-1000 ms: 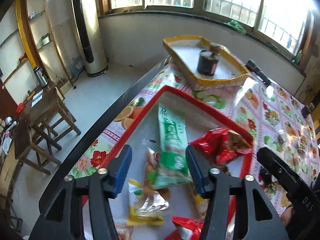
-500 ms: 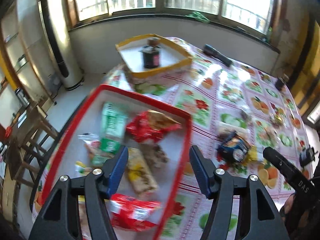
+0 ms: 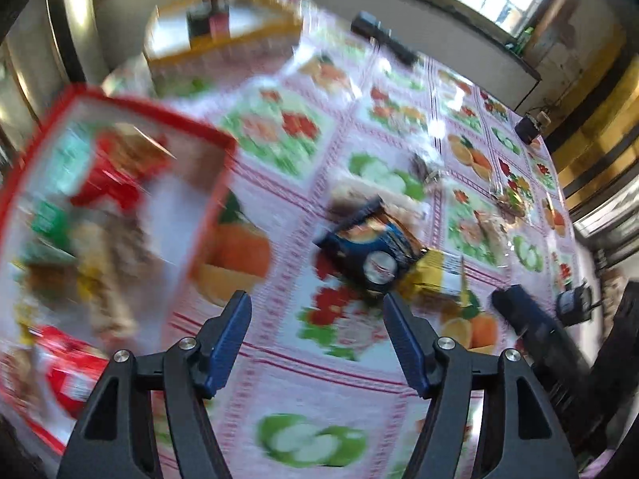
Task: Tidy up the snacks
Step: 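Withdraw both open tools from the tray back to the snack pile, then grasp the blue Abbracci biscuit pack with the left tool while the right grasps the yellow pack, then carry the blue Abbracci pack and yellow pack over the red-rimmed tray with both tools, then lower both packs into the tray and open both tools, then withdraw both open tools from the tray toward the remaining snacks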
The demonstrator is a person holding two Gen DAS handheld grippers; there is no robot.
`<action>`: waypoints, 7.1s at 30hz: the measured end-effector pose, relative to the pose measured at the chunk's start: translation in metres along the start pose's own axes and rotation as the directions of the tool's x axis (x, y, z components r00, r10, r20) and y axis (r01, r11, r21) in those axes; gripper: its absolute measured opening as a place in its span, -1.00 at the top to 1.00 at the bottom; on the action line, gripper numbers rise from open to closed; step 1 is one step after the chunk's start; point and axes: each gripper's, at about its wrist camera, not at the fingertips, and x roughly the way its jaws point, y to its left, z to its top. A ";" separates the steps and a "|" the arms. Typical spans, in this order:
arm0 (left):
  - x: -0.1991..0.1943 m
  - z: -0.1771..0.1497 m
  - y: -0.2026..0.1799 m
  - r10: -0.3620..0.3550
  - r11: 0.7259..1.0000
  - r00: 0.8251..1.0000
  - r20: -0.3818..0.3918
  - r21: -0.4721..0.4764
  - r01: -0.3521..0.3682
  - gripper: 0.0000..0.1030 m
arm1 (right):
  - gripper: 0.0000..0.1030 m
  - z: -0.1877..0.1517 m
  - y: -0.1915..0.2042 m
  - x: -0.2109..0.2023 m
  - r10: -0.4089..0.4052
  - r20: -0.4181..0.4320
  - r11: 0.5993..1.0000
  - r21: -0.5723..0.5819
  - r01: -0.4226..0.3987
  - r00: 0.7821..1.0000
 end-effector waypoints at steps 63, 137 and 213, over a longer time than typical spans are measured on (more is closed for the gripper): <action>-0.024 -0.026 0.016 0.045 0.998 0.997 0.062 0.031 -0.047 0.12 | 0.41 -0.009 0.039 0.058 0.057 -0.165 0.939 -0.327 -0.109 0.985; -0.091 -0.059 0.164 0.370 0.929 0.890 0.267 -0.124 -0.349 0.12 | 0.69 -0.044 0.215 0.028 0.334 -0.114 0.903 -0.247 -0.353 0.935; -0.025 -0.003 -0.033 0.155 0.890 0.960 0.233 0.390 -0.238 -0.32 | -0.04 -0.010 -0.008 -0.005 -0.054 0.012 0.998 -0.018 0.054 0.998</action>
